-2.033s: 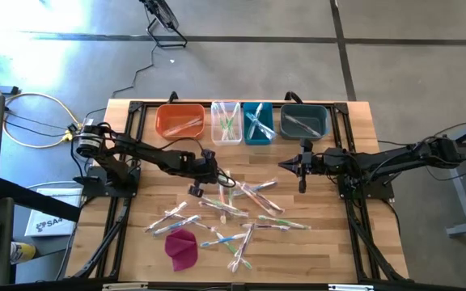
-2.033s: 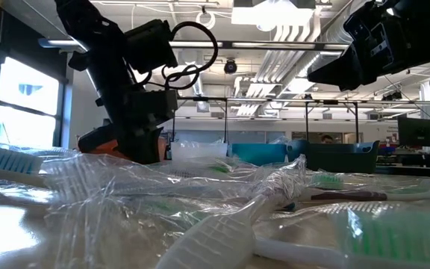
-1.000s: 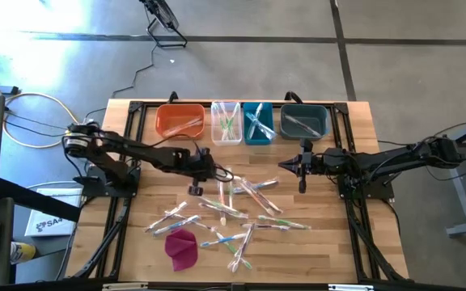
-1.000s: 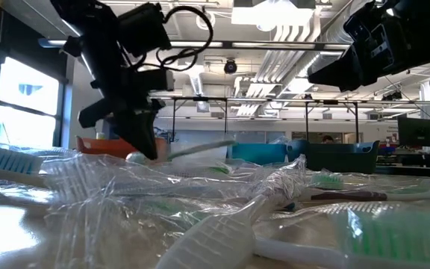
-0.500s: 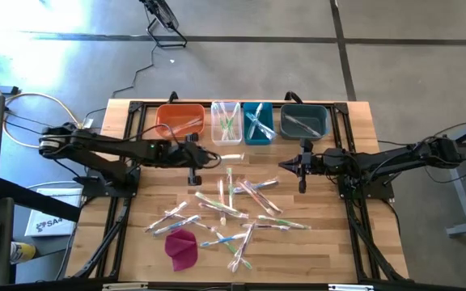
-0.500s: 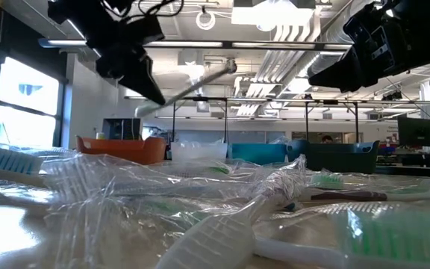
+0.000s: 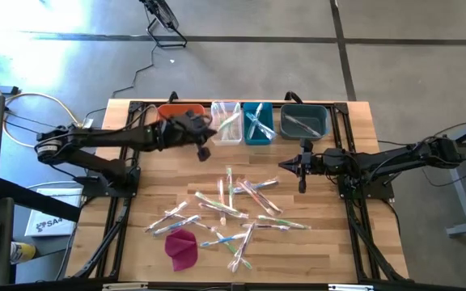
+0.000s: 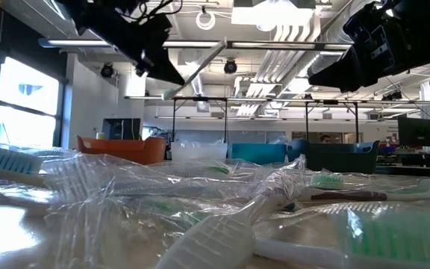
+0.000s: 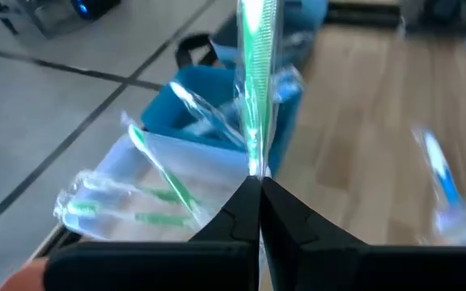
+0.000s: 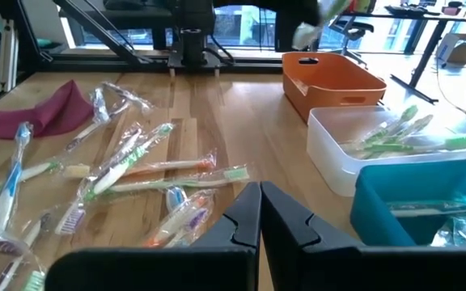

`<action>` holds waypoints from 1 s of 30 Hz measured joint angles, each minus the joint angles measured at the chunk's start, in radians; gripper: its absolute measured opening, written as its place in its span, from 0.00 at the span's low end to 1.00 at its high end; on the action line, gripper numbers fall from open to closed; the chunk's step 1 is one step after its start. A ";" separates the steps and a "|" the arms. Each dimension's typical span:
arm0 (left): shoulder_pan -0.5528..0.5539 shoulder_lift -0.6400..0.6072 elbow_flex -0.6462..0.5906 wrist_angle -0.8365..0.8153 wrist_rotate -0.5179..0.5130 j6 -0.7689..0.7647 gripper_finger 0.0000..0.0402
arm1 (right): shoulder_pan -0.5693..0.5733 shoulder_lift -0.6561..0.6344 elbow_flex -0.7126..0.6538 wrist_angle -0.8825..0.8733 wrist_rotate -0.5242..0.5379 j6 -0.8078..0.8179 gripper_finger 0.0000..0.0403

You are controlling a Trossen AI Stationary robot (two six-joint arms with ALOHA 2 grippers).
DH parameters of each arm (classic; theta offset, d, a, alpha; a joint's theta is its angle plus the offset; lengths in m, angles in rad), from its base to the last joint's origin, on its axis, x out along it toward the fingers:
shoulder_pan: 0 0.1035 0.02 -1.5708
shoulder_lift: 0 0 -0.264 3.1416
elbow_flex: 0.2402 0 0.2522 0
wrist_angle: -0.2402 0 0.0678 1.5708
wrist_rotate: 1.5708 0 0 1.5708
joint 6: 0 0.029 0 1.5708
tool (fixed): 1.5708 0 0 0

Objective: Pick & Place Toothbrushes
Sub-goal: Put the green toothbrush into the transparent bin

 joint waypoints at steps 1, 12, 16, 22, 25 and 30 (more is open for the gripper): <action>0.021 0.010 0.000 0.031 0.018 -0.003 0.00 | 0.000 0.000 0.000 0.000 0.000 0.000 0.01; 0.197 0.145 0.000 0.241 0.132 -0.130 0.00 | 0.000 0.000 0.000 -0.001 0.000 -0.002 0.01; 0.224 0.208 0.001 0.290 0.146 -0.143 0.00 | 0.000 0.000 0.000 -0.001 0.000 -0.002 0.01; 0.234 0.296 0.001 0.323 0.147 -0.187 0.00 | 0.000 0.000 0.000 -0.002 0.000 -0.002 0.01; 0.233 0.330 0.000 0.355 0.145 -0.208 0.00 | 0.000 0.000 0.000 -0.002 0.000 -0.003 0.01; 0.234 0.377 0.000 0.400 0.144 -0.237 0.00 | 0.000 0.000 0.000 -0.002 0.000 -0.003 0.01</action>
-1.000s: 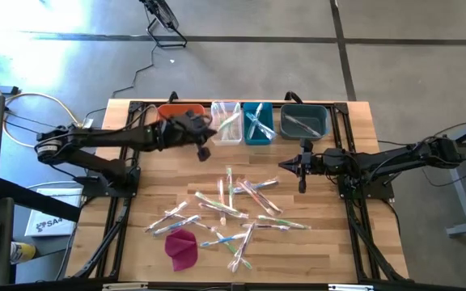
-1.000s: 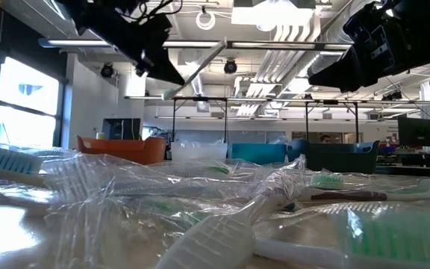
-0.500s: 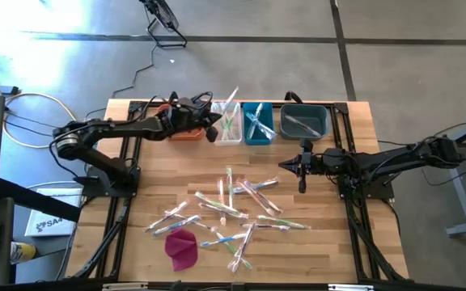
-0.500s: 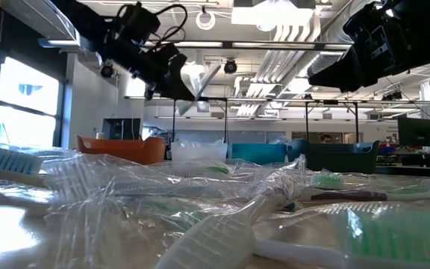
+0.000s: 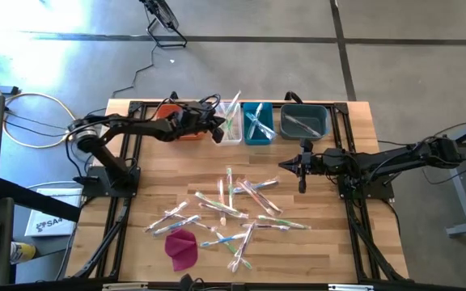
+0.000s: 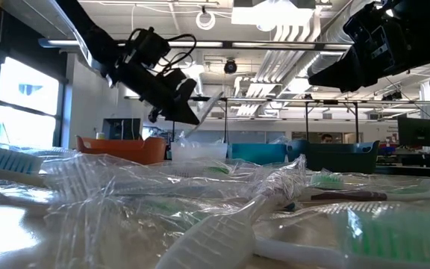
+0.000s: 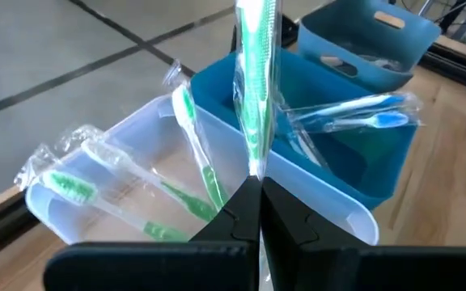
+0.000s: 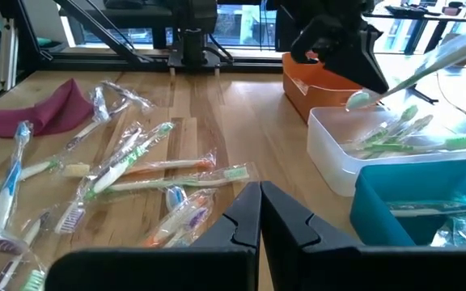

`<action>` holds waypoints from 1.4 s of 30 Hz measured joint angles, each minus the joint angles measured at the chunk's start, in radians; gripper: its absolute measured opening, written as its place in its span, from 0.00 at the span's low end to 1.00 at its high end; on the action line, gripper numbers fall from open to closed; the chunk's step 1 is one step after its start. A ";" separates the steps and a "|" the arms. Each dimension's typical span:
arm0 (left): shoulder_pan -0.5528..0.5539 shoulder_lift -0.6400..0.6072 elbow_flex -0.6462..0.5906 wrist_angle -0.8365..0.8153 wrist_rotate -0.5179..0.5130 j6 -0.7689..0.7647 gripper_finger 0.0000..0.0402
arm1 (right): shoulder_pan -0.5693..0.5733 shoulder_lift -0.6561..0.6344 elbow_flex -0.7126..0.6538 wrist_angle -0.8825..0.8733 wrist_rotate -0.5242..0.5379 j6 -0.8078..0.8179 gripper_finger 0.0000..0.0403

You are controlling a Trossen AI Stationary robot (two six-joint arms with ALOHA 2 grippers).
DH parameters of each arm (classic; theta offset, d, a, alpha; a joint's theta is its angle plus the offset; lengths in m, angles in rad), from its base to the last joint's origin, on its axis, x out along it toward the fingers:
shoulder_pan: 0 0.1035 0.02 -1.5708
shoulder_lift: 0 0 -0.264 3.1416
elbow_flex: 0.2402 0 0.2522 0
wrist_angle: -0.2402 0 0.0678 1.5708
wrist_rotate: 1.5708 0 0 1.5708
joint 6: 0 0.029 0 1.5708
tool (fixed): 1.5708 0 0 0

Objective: Pick & Place Toothbrushes
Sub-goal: Put the green toothbrush into the transparent bin, then put the blue toothbrush into the blue bin

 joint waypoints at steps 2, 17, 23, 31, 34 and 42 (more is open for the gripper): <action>0.000 0.011 0.000 0.000 -0.003 -0.002 0.00 | 0.000 0.000 0.000 0.000 0.000 0.000 0.01; 0.000 0.092 0.000 -0.005 -0.015 -0.053 0.00 | 0.000 0.000 0.000 -0.001 0.000 0.002 0.01; 0.000 0.093 0.000 -0.017 -0.014 -0.052 0.00 | 0.000 0.000 0.000 -0.001 0.000 0.002 0.01; 0.000 0.093 0.000 -0.016 -0.014 -0.053 0.04 | 0.000 0.000 0.000 -0.001 0.000 0.002 0.01; 0.000 0.093 0.000 -0.016 -0.014 -0.053 0.10 | 0.000 0.000 0.000 -0.001 0.000 0.002 0.01; 0.000 0.093 0.000 -0.006 -0.038 -0.069 0.23 | 0.000 0.000 0.000 -0.001 0.000 0.002 0.01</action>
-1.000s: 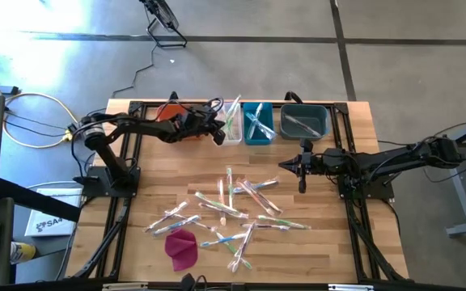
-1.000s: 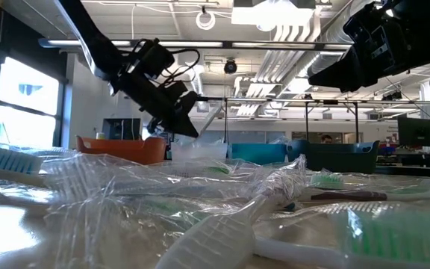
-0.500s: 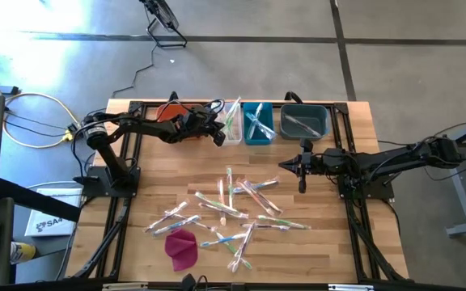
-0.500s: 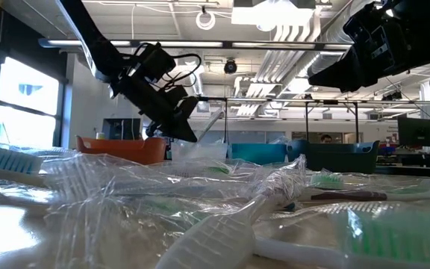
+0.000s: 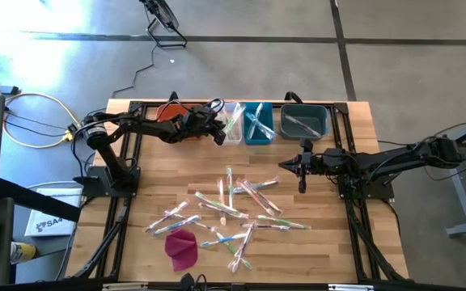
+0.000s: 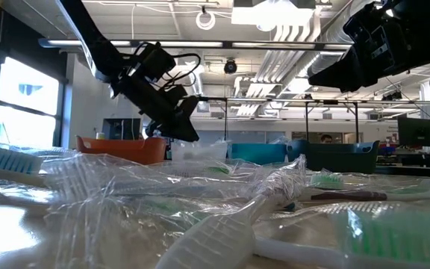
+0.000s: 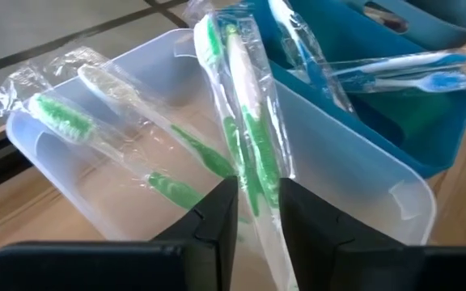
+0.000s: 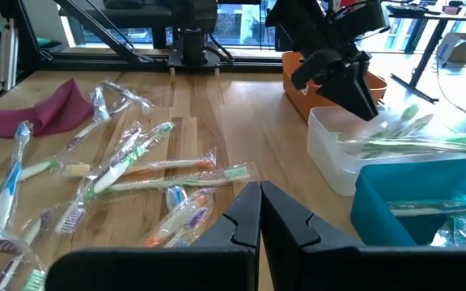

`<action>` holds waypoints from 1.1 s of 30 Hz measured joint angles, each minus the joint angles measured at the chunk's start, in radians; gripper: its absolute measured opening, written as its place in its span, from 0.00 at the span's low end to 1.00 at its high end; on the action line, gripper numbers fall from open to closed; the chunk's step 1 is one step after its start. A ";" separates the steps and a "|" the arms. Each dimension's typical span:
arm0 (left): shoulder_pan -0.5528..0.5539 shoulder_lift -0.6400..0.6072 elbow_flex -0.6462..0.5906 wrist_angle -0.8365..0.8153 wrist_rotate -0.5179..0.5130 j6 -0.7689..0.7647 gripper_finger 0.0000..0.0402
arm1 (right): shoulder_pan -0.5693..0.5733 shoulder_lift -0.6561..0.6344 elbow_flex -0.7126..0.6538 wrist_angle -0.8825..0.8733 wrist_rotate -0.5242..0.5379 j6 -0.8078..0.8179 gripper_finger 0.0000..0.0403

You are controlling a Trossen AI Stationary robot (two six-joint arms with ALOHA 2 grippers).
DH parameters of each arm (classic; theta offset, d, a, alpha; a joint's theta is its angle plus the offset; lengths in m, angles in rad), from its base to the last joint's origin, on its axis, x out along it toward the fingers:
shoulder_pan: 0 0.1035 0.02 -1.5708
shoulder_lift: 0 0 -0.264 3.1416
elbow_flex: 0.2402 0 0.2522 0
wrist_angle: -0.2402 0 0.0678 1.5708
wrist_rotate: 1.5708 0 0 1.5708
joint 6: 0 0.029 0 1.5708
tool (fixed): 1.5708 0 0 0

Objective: Pick & Place Toothbrushes
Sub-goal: Put the blue toothbrush into the blue bin

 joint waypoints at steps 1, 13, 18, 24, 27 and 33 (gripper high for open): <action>0.000 0.000 0.000 -0.001 0.000 0.002 0.23 | 0.000 0.000 0.000 0.000 0.000 0.000 0.01; 0.000 0.000 0.000 0.010 0.000 0.005 0.24 | 0.000 0.000 0.000 -0.035 0.000 0.112 0.01; 0.000 0.000 0.000 0.021 0.011 0.005 0.24 | 0.000 0.000 0.000 -0.035 0.000 0.113 0.01; 0.000 0.000 0.000 0.019 0.012 0.005 0.24 | 0.000 0.000 0.000 -0.034 0.032 0.114 0.01; 0.000 0.000 0.000 0.006 0.013 0.005 0.24 | 0.000 0.000 0.000 -0.033 0.093 0.113 0.01; 0.000 0.000 0.000 -0.020 0.013 0.005 0.24 | 0.000 0.000 0.000 -0.030 0.161 0.136 0.01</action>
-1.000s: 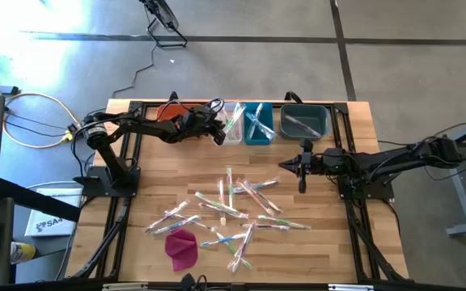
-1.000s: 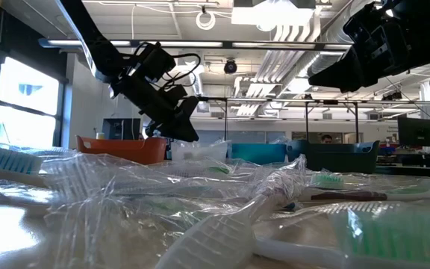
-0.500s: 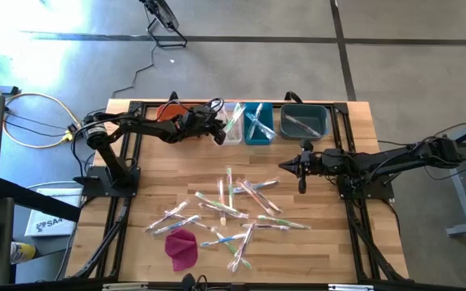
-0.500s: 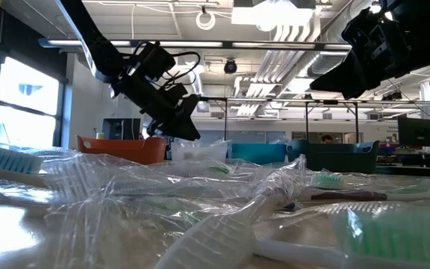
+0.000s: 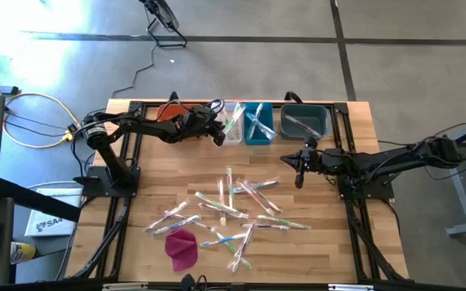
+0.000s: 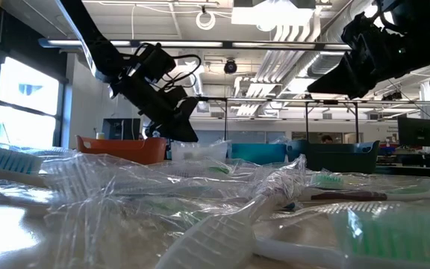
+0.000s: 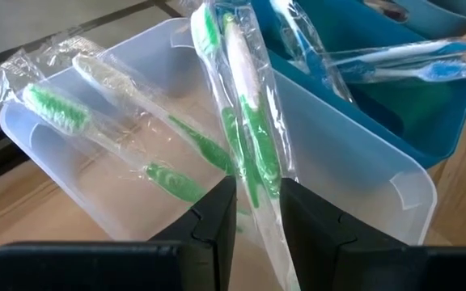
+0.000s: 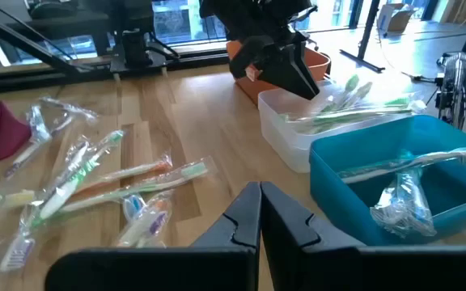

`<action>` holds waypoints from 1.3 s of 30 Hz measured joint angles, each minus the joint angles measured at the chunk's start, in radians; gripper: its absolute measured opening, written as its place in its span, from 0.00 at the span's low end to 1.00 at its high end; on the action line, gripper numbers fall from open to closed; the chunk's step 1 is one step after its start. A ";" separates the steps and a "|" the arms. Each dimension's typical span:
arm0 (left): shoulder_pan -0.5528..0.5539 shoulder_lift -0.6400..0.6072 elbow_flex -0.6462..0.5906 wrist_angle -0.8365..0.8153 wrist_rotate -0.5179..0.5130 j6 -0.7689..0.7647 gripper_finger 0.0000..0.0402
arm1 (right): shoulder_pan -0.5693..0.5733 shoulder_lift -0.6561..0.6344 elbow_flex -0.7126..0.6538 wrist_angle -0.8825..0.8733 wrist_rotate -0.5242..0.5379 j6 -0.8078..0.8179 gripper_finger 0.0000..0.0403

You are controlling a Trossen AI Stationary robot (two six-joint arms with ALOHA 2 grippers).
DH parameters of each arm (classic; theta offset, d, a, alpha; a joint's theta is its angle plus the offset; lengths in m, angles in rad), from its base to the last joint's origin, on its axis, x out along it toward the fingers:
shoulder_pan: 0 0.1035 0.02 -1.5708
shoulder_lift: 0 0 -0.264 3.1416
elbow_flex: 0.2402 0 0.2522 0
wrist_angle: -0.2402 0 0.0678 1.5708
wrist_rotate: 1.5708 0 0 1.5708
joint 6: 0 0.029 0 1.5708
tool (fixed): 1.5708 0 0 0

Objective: Pick & Place Toothbrushes
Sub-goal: Put the blue toothbrush into the blue bin

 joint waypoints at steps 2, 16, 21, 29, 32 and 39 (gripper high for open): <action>0.000 0.000 0.000 -0.001 0.000 0.000 0.24 | 0.000 0.000 0.000 0.002 0.000 0.004 0.01; -0.002 0.000 0.000 0.016 0.001 -0.003 0.24 | 0.000 0.000 0.000 0.009 0.000 0.138 0.01; -0.016 -0.001 0.000 0.031 -0.002 0.016 0.24 | 0.000 0.000 0.000 0.009 0.000 0.137 0.01; -0.061 -0.019 0.000 0.050 -0.015 0.047 0.24 | 0.000 0.000 0.000 0.008 0.000 0.135 0.01; -0.086 -0.049 0.000 0.035 -0.035 0.075 0.24 | 0.000 0.000 0.000 0.008 0.000 0.135 0.01; -0.155 -0.113 0.000 -0.011 -0.167 0.135 0.24 | 0.000 0.000 0.000 0.008 0.000 0.135 0.01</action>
